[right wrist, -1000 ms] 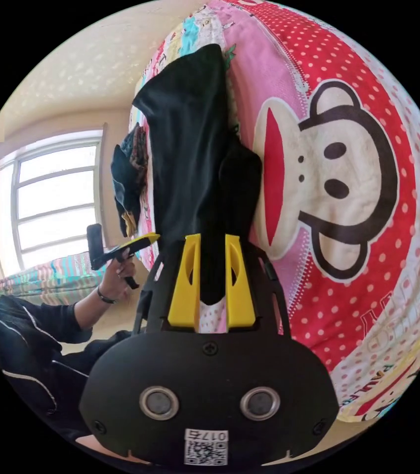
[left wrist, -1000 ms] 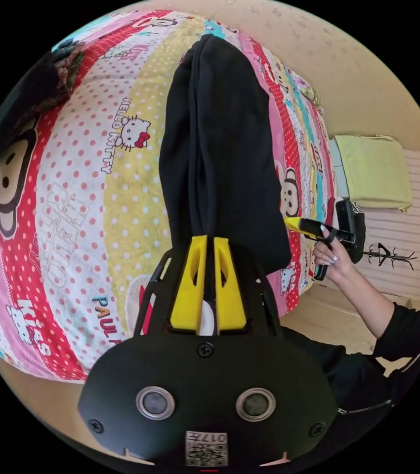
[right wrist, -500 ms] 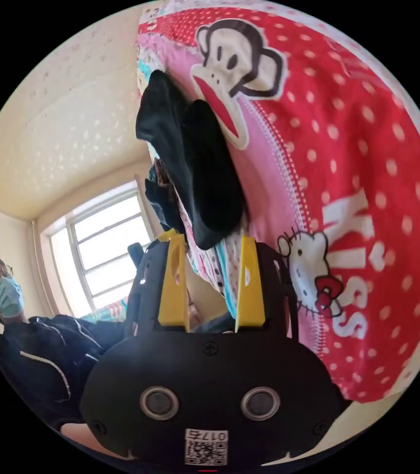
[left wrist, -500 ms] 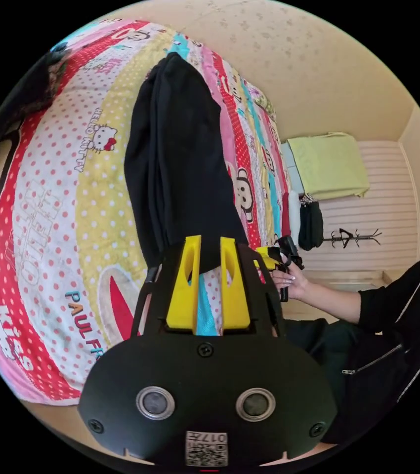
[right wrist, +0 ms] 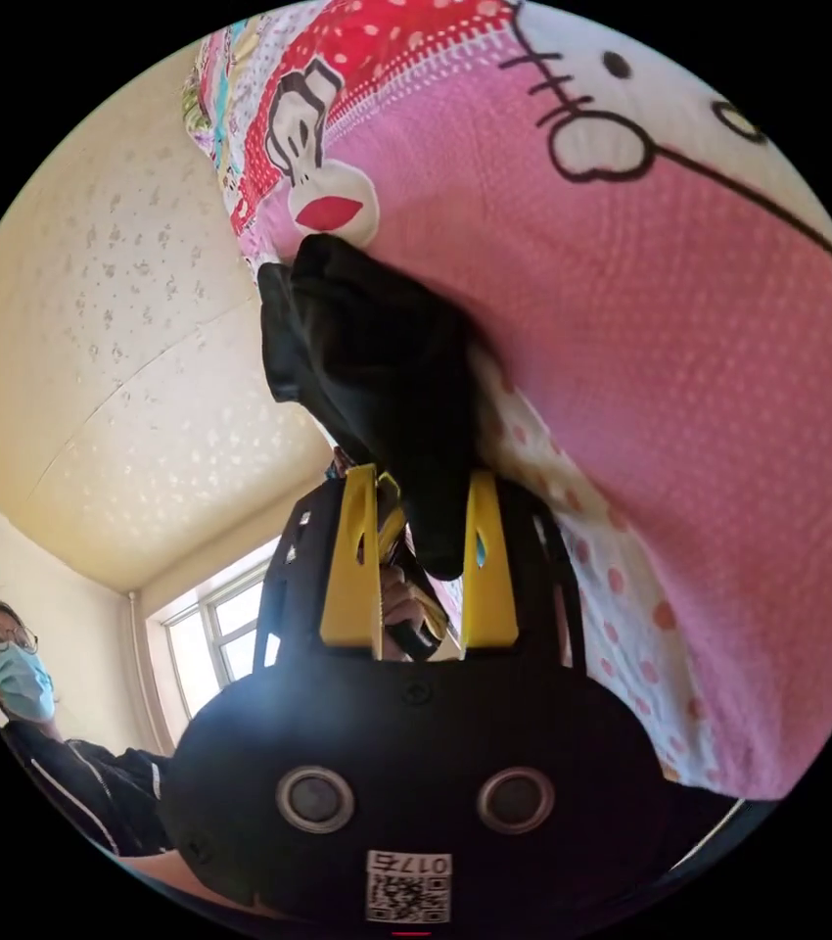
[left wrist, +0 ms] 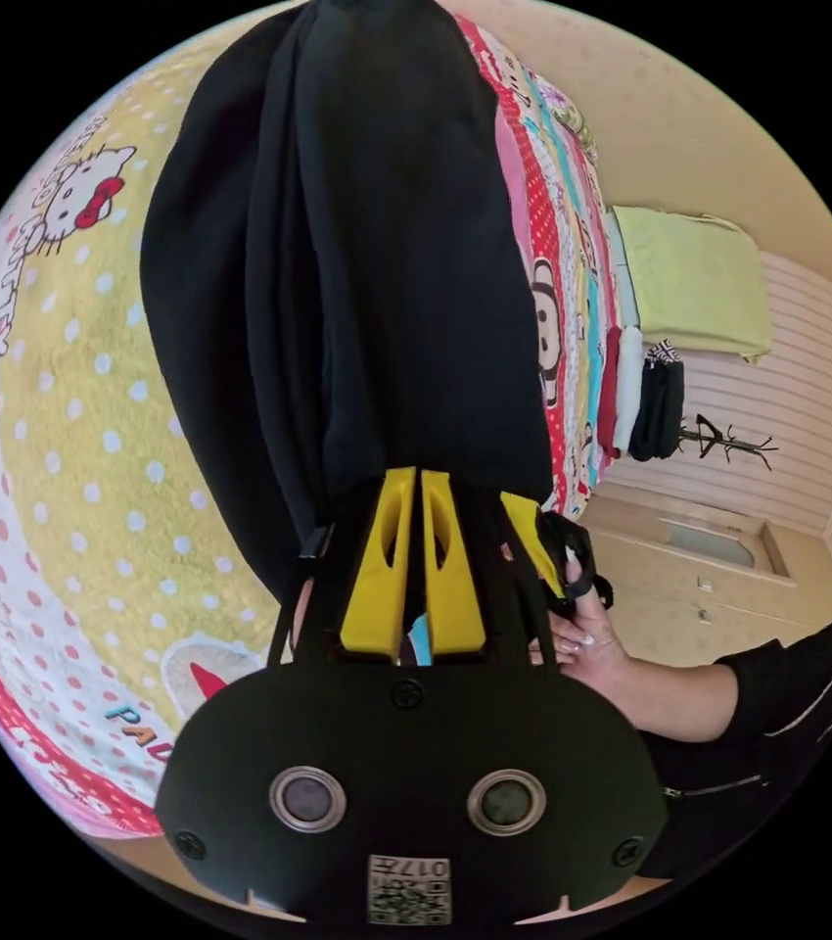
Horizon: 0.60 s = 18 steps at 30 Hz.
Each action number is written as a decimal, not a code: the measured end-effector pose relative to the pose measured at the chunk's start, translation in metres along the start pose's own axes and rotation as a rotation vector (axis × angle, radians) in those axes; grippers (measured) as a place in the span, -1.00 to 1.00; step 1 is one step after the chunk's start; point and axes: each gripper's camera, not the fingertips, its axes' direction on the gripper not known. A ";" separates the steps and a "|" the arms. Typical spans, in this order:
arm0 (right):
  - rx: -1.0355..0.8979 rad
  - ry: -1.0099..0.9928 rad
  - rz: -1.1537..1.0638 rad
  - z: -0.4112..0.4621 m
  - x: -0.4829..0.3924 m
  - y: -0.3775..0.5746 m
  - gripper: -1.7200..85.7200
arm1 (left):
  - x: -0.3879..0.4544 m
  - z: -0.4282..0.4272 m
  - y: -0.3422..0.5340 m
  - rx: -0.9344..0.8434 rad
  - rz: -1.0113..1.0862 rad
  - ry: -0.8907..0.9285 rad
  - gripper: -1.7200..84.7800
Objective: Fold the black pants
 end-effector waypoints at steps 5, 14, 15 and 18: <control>0.144 -0.014 0.086 0.015 0.013 0.004 -0.76 | 0.012 -0.008 0.005 -0.047 0.054 -0.065 -0.97; -0.029 0.057 -0.013 -0.017 -0.058 0.005 -0.87 | 0.055 -0.101 -0.010 0.134 0.278 -0.076 -0.95; -0.032 0.054 -0.010 -0.021 -0.062 0.007 -0.88 | 0.066 -0.113 -0.021 0.151 0.324 -0.091 -0.96; -0.033 0.043 0.023 -0.045 -0.075 0.022 -0.89 | 0.094 -0.130 -0.051 0.163 0.453 -0.143 -0.97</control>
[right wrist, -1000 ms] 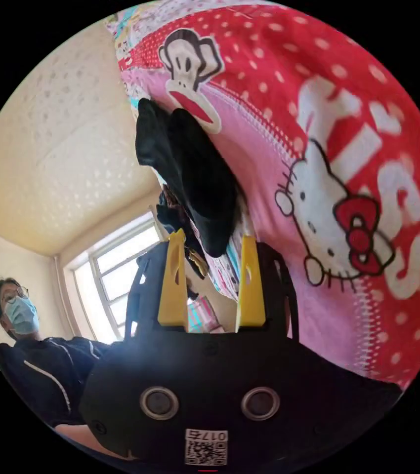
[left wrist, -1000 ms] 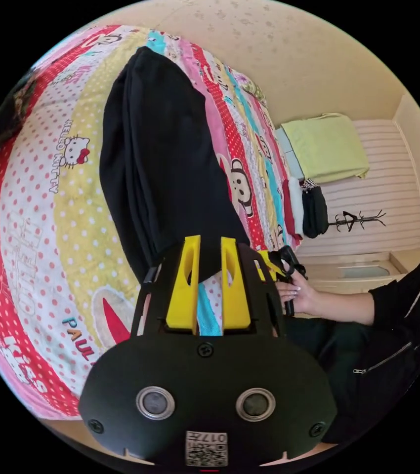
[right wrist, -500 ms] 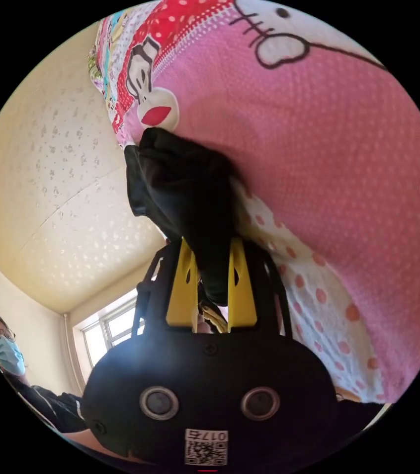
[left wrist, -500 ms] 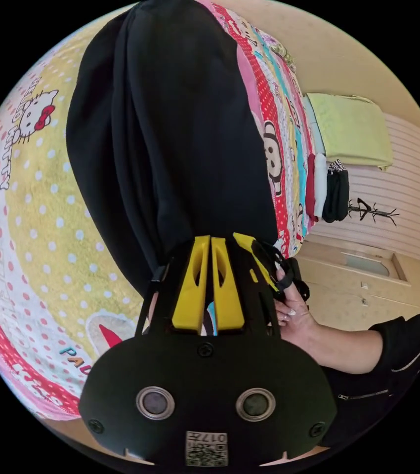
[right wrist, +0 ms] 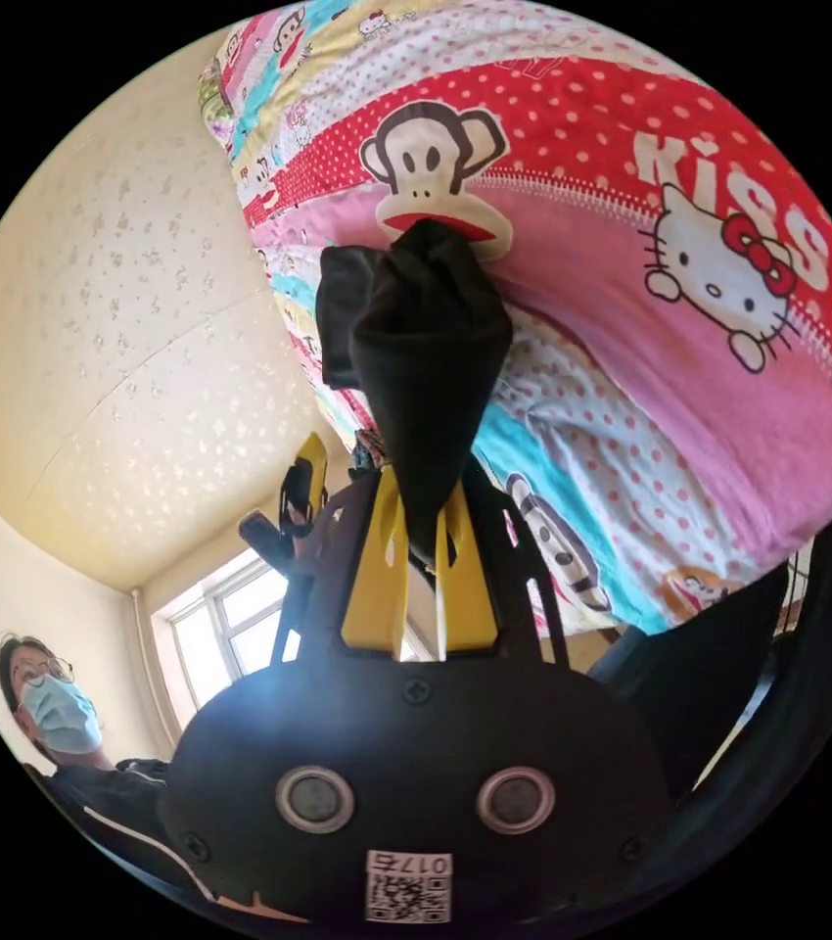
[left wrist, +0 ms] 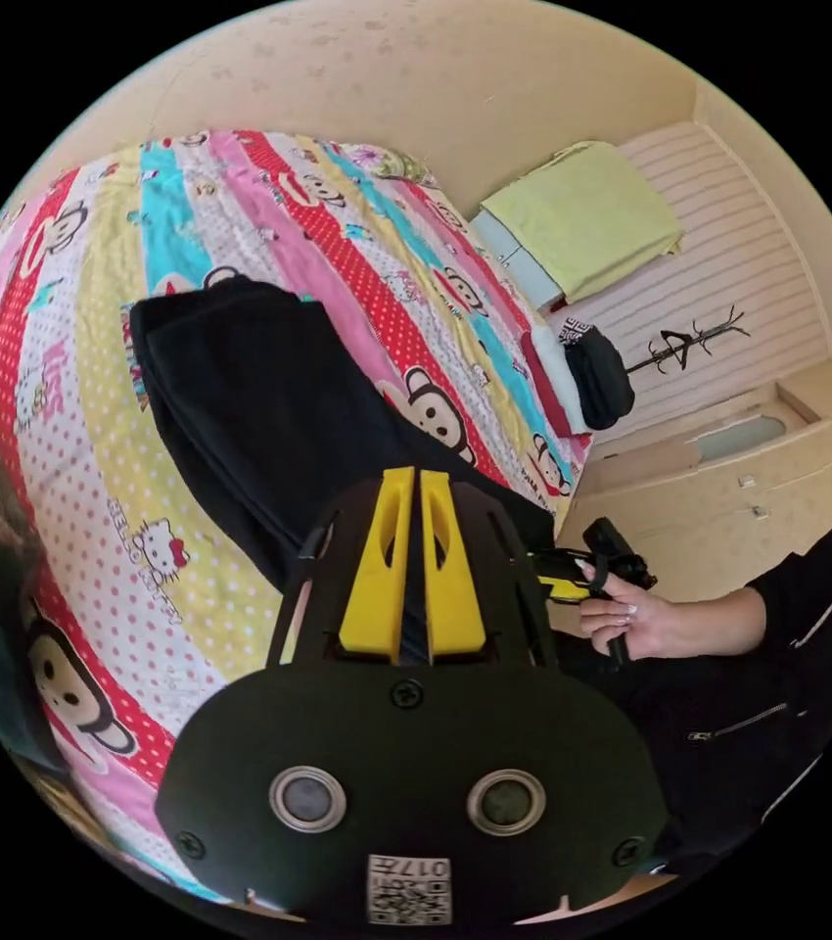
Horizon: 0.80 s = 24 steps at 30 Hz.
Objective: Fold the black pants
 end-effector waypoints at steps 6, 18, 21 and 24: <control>0.014 0.052 0.088 -0.049 -0.010 0.054 -0.92 | 0.012 0.080 -0.035 -0.208 0.180 0.030 -0.98; -0.032 0.276 0.257 -0.095 -0.023 0.104 -0.91 | 0.065 0.246 0.121 -0.526 0.011 0.462 -0.98; -0.014 0.170 0.309 -0.081 -0.021 0.088 -0.90 | 0.049 0.227 0.121 -0.460 -0.051 0.443 -0.98; -0.065 0.216 0.241 -0.048 -0.050 0.059 -0.89 | 0.005 0.179 0.122 -0.217 -0.169 0.518 -0.98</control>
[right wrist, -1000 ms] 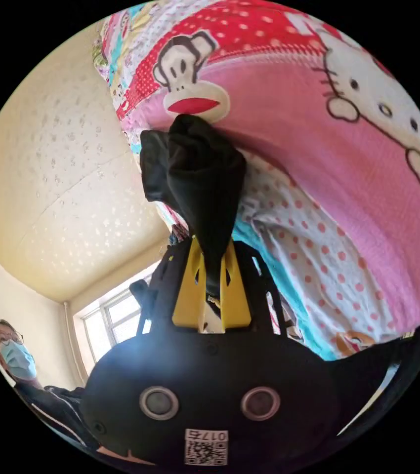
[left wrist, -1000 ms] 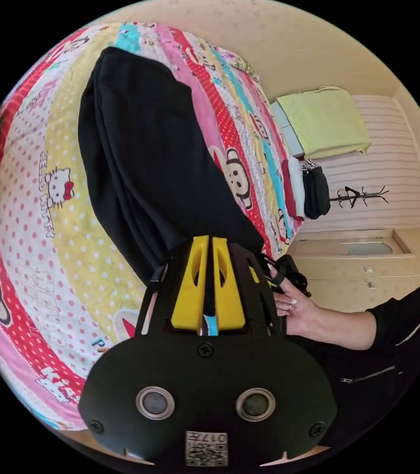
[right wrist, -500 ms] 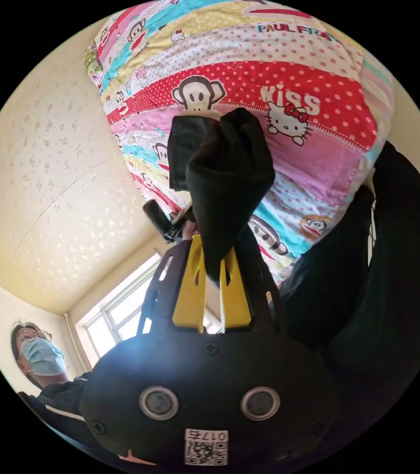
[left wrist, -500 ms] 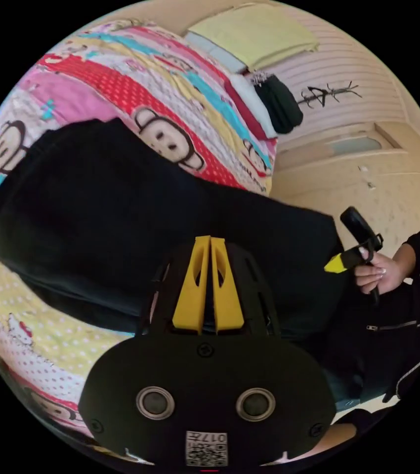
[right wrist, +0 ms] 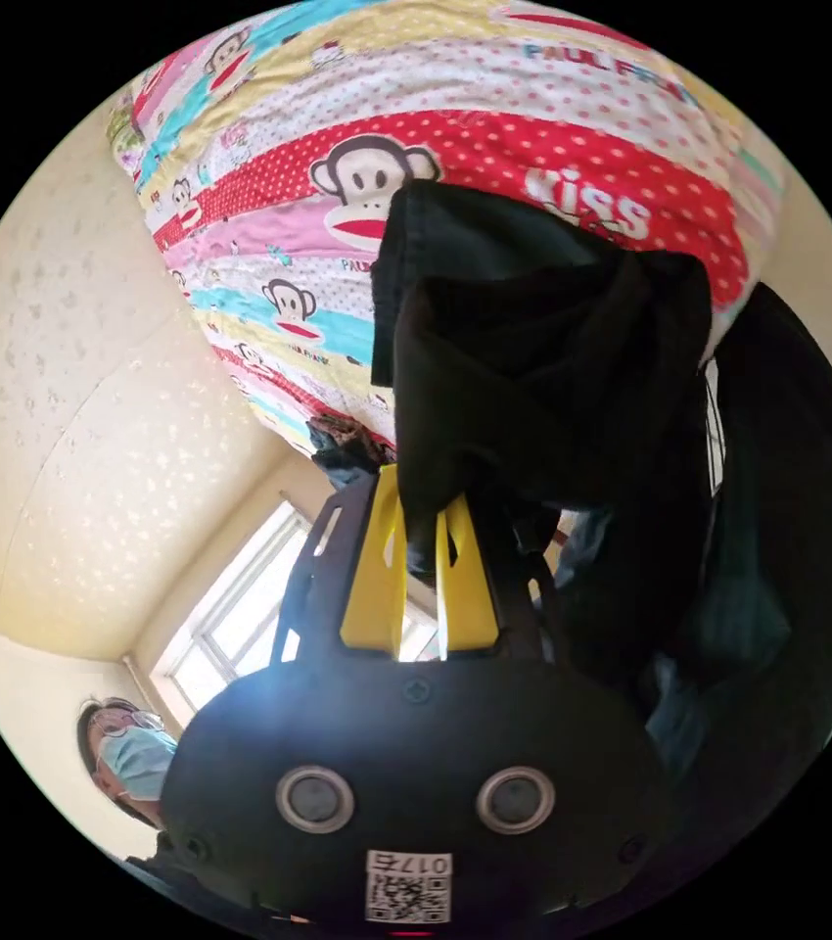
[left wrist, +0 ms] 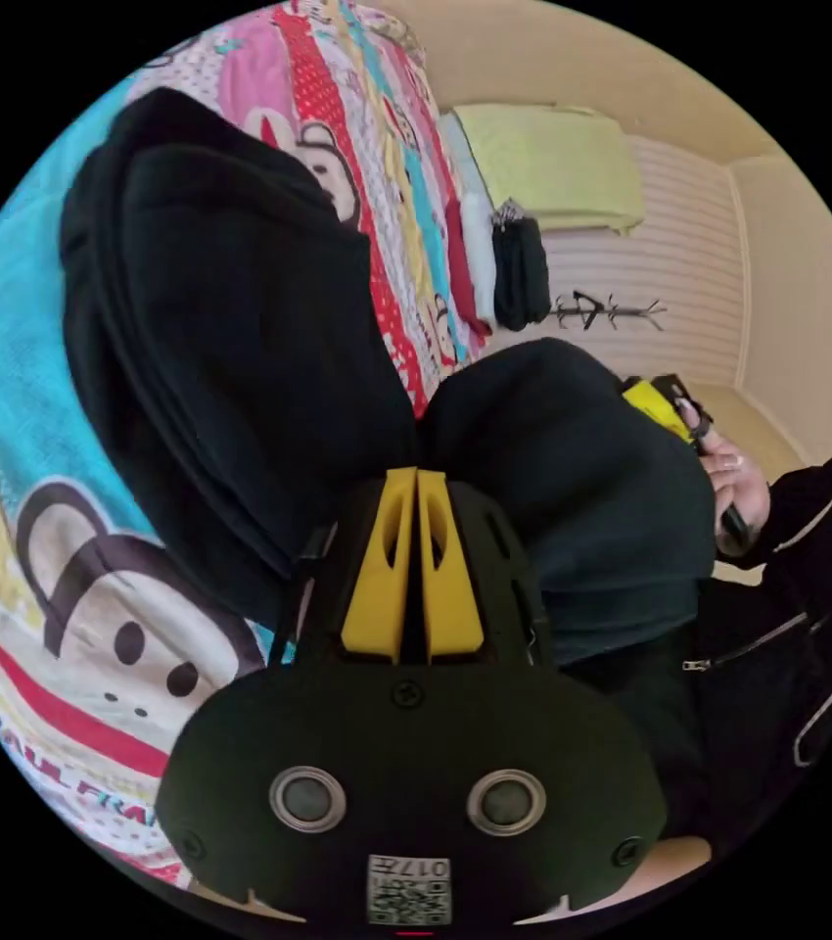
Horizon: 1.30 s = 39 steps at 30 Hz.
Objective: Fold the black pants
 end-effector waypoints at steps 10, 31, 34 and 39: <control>0.064 0.083 -0.118 0.096 -0.067 -0.101 -0.80 | -0.035 -0.111 0.084 0.389 -0.186 -0.111 -0.98; -0.016 0.406 -1.060 0.103 -0.032 -0.052 -0.81 | -0.002 -0.039 -0.032 0.360 -0.006 -0.431 -0.98; 0.040 0.791 -1.198 0.153 -0.011 -0.067 -0.92 | -0.027 -0.028 -0.038 0.320 -0.023 -0.505 -0.98; -0.126 0.967 -1.189 0.193 -0.009 -0.095 -0.95 | -0.008 -0.025 -0.041 0.323 -0.005 -0.485 -0.98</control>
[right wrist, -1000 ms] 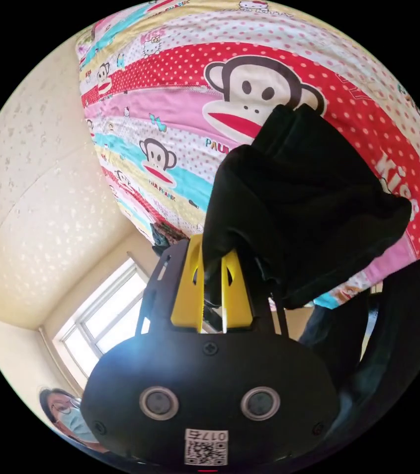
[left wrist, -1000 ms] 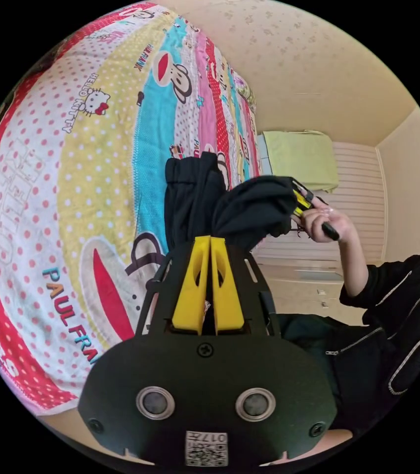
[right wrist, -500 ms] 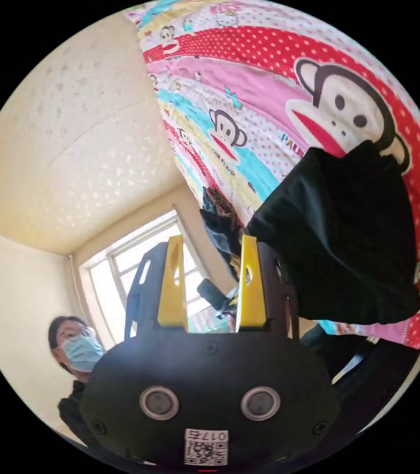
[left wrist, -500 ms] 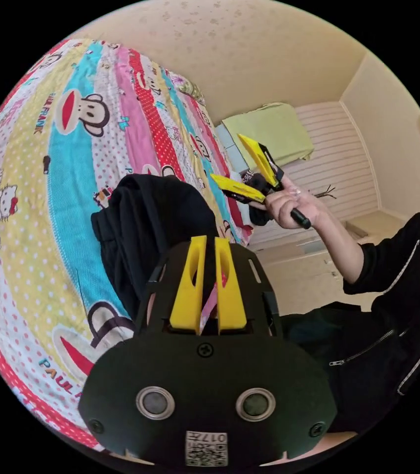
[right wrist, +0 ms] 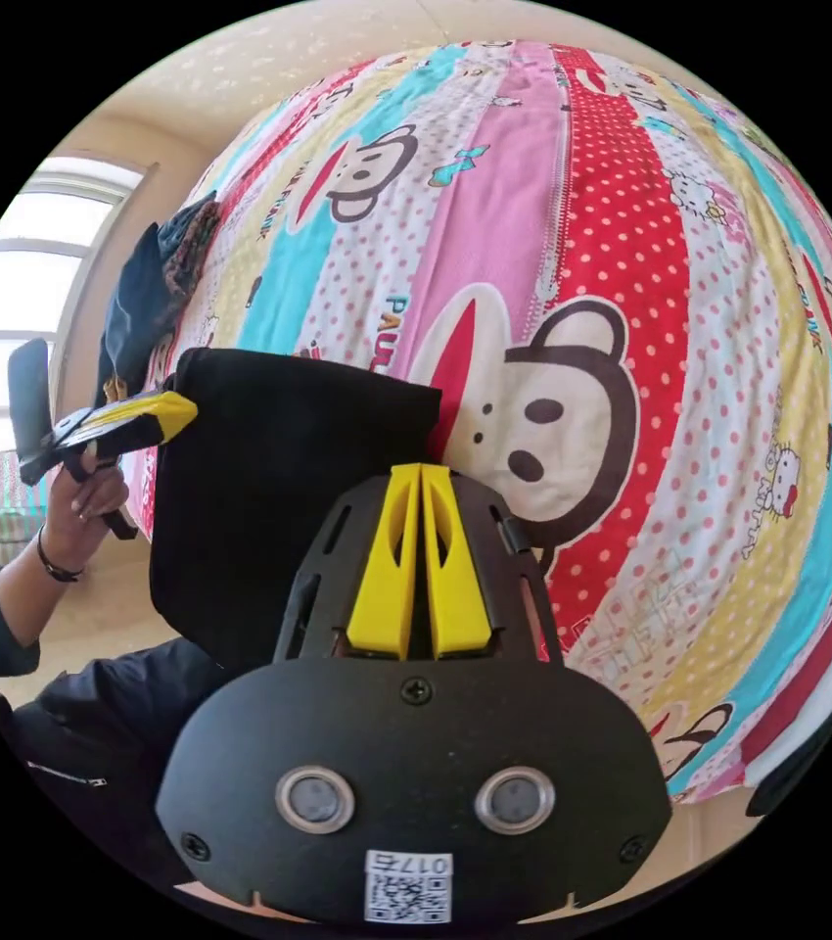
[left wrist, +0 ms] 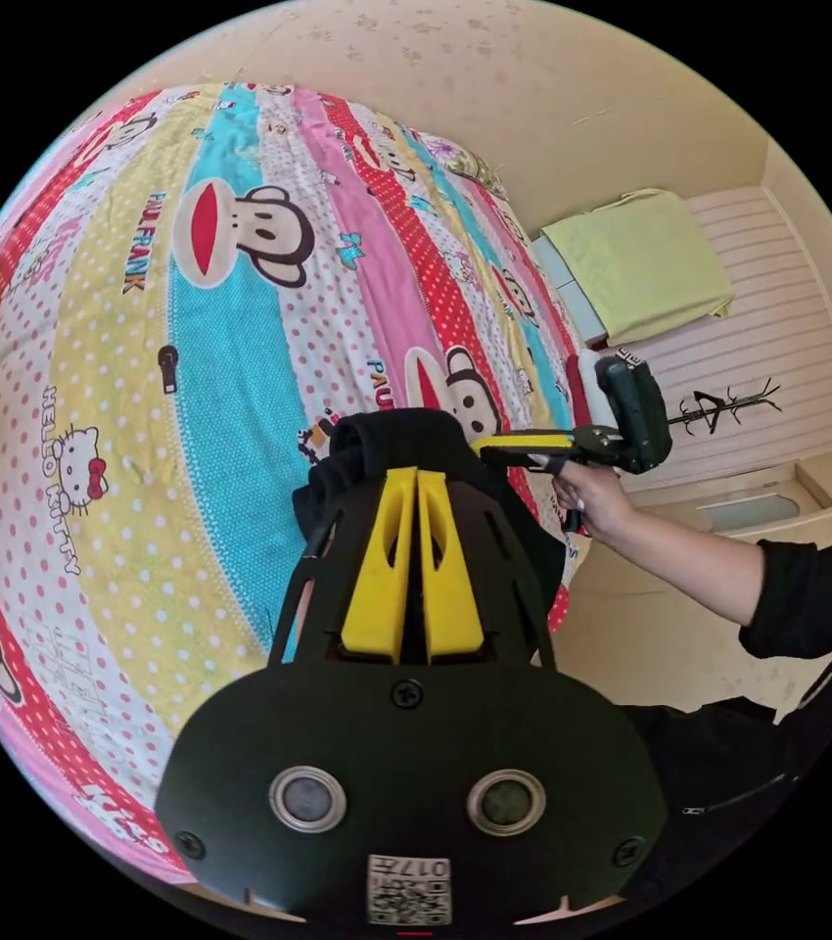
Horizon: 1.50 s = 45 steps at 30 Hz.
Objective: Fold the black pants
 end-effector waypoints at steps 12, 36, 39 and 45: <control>0.026 0.045 -0.313 -0.010 -0.065 0.126 -0.95 | 0.028 0.020 0.075 -0.144 0.097 -0.248 -0.98; -0.067 0.157 -0.195 -0.016 0.020 0.154 -0.93 | -0.022 0.013 0.158 -0.175 -0.142 -0.187 -0.95; 0.134 -0.293 0.193 -0.052 0.081 0.181 -0.86 | -0.054 -0.017 0.178 -0.015 -0.358 0.010 -0.80; 0.281 -0.945 0.737 -0.001 0.159 0.252 -0.71 | -0.139 -0.014 0.264 0.280 -0.977 0.526 -0.58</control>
